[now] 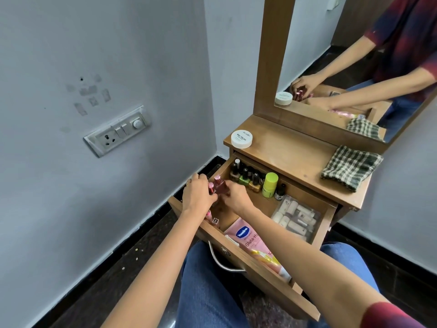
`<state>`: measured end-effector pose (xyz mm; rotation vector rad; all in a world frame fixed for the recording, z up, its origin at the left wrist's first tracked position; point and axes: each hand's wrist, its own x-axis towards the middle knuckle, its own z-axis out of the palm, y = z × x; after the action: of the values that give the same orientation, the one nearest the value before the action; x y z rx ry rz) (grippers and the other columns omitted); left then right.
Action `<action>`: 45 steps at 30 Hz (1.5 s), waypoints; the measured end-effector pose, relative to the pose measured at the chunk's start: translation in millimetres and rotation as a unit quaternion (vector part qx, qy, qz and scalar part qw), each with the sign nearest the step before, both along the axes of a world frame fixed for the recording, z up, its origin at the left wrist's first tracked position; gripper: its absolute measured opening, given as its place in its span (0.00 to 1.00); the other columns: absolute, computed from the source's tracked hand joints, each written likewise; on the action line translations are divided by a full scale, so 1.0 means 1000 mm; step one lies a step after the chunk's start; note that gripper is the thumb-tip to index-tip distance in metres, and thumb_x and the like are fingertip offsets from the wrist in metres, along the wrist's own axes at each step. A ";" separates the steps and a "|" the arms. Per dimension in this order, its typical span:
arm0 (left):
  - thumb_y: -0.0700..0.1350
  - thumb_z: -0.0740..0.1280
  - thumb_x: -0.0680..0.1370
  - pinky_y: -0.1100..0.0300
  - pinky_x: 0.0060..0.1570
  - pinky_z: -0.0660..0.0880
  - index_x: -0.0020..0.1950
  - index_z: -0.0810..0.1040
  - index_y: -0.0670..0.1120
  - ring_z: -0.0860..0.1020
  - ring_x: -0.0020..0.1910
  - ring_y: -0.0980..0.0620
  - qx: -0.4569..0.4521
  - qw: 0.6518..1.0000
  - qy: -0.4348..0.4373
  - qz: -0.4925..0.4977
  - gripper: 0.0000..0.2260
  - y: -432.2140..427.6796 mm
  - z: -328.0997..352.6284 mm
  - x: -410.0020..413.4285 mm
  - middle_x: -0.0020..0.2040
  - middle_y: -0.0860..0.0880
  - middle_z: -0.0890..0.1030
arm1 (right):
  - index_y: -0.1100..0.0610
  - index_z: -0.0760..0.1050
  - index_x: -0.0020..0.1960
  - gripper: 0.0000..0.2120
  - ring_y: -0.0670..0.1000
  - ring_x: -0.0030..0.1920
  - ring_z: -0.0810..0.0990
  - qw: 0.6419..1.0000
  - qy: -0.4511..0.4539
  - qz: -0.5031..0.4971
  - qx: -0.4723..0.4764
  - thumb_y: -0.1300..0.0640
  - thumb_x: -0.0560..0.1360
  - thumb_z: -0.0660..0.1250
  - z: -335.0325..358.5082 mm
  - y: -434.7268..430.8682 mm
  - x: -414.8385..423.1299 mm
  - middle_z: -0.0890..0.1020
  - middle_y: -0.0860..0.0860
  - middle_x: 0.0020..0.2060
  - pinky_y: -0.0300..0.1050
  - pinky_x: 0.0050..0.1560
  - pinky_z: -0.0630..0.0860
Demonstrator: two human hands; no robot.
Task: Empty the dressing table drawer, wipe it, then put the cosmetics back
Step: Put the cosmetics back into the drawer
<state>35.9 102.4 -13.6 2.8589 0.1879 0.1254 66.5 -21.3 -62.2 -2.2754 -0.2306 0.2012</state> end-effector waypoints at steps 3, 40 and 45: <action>0.51 0.73 0.73 0.57 0.51 0.76 0.62 0.73 0.43 0.77 0.56 0.47 -0.006 1.000 0.004 0.003 0.22 0.000 0.000 0.000 0.59 0.44 0.75 | 0.63 0.76 0.59 0.13 0.57 0.55 0.80 1.000 0.010 0.005 -0.017 0.66 0.74 0.65 0.001 0.000 0.001 0.81 0.58 0.54 0.45 0.56 0.75; 0.38 0.54 0.80 0.56 0.61 0.69 0.64 0.76 0.42 0.73 0.62 0.46 -0.353 0.935 -0.015 0.030 0.16 -0.052 0.044 0.095 0.65 0.42 0.73 | 0.60 0.75 0.56 0.24 0.57 0.56 0.74 0.986 -0.129 -0.109 0.004 0.49 0.66 0.77 0.080 -0.047 0.084 0.80 0.55 0.52 0.46 0.49 0.68; 0.39 0.54 0.81 0.63 0.54 0.67 0.61 0.77 0.42 0.74 0.55 0.50 -0.327 0.943 -0.064 0.015 0.14 -0.039 0.045 0.062 0.62 0.44 0.73 | 0.57 0.73 0.61 0.28 0.53 0.57 0.73 0.984 -0.146 -0.100 0.031 0.50 0.65 0.77 0.075 -0.055 0.045 0.78 0.53 0.55 0.44 0.52 0.70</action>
<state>97.8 62.9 31.8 2.1775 0.2011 0.2103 111.8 -76.1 12.9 -2.2431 -0.1555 -0.2422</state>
